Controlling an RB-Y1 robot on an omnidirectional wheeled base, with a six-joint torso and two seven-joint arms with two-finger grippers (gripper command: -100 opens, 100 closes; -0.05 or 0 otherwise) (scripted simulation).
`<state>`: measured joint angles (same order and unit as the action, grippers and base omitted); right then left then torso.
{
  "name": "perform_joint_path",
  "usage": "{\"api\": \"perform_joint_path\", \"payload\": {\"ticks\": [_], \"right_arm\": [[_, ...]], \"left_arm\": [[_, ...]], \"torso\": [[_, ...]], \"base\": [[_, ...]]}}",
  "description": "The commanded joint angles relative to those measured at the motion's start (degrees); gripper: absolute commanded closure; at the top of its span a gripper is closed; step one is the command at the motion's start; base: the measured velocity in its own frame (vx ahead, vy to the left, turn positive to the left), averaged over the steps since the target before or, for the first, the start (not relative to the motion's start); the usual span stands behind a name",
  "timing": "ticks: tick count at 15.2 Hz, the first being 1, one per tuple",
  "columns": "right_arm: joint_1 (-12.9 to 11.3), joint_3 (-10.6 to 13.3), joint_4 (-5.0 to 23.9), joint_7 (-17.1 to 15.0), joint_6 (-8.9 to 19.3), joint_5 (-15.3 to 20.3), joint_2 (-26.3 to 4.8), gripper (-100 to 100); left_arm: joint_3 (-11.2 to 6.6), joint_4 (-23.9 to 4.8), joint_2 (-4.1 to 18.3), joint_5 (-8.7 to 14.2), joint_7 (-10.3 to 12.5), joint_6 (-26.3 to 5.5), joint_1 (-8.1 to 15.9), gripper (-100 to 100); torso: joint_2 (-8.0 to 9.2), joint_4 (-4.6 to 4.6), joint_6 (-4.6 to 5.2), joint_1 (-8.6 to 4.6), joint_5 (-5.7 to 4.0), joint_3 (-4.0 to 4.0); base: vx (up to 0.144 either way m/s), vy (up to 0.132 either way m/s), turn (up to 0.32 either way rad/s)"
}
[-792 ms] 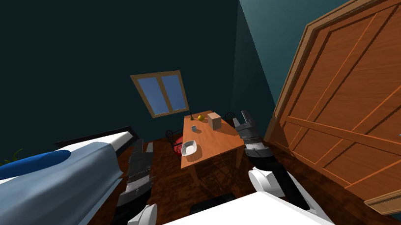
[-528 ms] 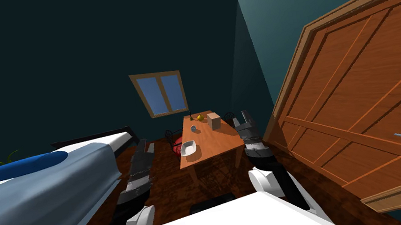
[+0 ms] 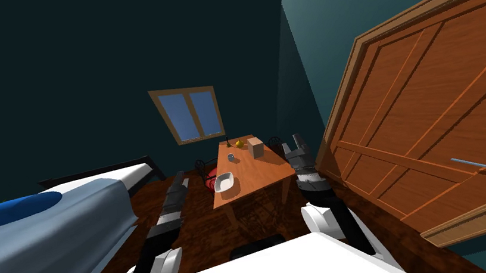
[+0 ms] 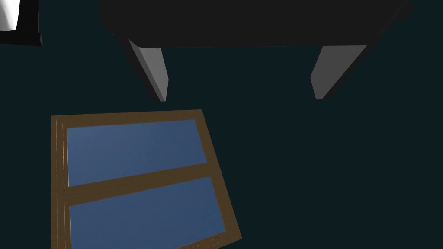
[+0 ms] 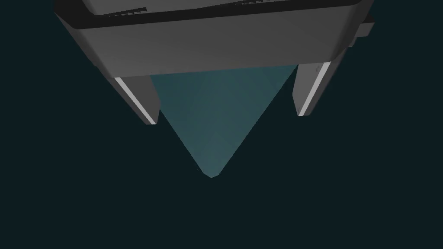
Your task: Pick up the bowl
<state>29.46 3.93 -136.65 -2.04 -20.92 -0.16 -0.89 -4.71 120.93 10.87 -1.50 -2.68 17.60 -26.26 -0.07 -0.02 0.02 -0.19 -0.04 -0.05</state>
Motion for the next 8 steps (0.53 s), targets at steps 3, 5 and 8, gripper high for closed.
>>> {"api": "perform_joint_path", "payload": {"ticks": [3, 5, 8], "right_arm": [[0.0, 0.0, 0.0, 0.0, 0.0, 0.0, 0.0, 0], [0.0, 0.0, 0.0, 0.0, 0.0, 0.0, 0.0, 0], [0.0, 0.0, 0.0, 0.0, 0.0, 0.0, 0.0, 0]], "left_arm": [[-1.34, -3.85, 0.99, 0.3, -0.12, -4.05, 1.66, -100], [-1.98, -5.41, 1.32, 0.49, -0.06, -5.52, 2.37, -100], [-3.32, -8.68, 1.79, 0.89, 0.07, -8.58, 3.86, -100]], "torso": [[-0.02, -0.01, 0.01, -0.02, 0.0, -0.01], [-0.01, 0.0, -0.02, 0.02, 0.0, 0.0], [-0.02, 0.0, 0.0, 0.03, 0.01, -0.01]], "base": [[0.016, -0.054, -0.088], [0.016, -0.03, -0.027], [0.018, -0.044, -0.083]]}}
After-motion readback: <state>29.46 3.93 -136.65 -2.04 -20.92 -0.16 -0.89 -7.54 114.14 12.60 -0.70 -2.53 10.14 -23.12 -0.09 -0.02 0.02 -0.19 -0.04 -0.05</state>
